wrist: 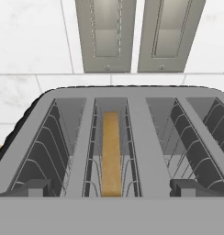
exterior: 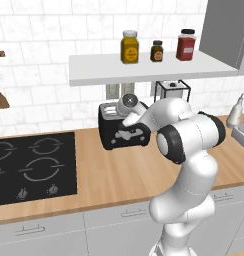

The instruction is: Start the toaster. Once the lever pops up, take the bread to the plate on the dining counter.

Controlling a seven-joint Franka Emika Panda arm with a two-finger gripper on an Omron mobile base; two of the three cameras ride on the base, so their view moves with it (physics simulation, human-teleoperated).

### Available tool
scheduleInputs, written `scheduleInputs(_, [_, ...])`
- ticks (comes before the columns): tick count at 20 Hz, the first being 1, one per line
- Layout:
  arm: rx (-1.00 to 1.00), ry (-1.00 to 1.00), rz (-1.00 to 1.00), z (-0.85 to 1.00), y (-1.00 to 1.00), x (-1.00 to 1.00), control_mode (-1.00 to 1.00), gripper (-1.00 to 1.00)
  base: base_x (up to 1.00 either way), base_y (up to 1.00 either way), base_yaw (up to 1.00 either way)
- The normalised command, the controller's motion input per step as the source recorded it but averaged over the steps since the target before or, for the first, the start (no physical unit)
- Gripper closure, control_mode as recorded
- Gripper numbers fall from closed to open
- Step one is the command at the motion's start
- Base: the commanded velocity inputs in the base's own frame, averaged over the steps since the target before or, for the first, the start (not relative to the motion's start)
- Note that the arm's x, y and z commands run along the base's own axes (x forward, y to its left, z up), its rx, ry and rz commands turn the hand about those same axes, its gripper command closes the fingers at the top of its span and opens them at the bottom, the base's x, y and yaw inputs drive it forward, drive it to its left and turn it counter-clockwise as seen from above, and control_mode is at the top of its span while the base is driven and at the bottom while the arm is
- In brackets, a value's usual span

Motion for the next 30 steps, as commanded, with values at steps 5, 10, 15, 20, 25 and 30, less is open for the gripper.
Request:
scheduleInputs(5, [0.00, 0.00, 0.00, 0.00, 0.00, 0.00, -1.00, -1.00, 0.00, 0.00, 0.00])
scheduleInputs(10, [0.00, 0.00, 0.00, 0.00, 0.00, 0.00, -1.00, -1.00, 0.00, 0.00, 0.00])
scheduleInputs(15, [0.00, 0.00, 0.00, 0.00, 0.00, 0.00, -1.00, -1.00, 0.00, 0.00, 0.00])
scheduleInputs(20, [0.00, 0.00, 0.00, 0.00, 0.00, 0.00, -1.00, -1.00, 0.00, 0.00, 0.00])
scheduleInputs(25, [0.00, 0.00, 0.00, 0.00, 0.00, 0.00, -1.00, -1.00, 0.00, 0.00, 0.00])
scheduleInputs(30, [0.00, 0.00, 0.00, 0.00, 0.00, 0.00, -1.00, -1.00, 0.00, 0.00, 0.00])
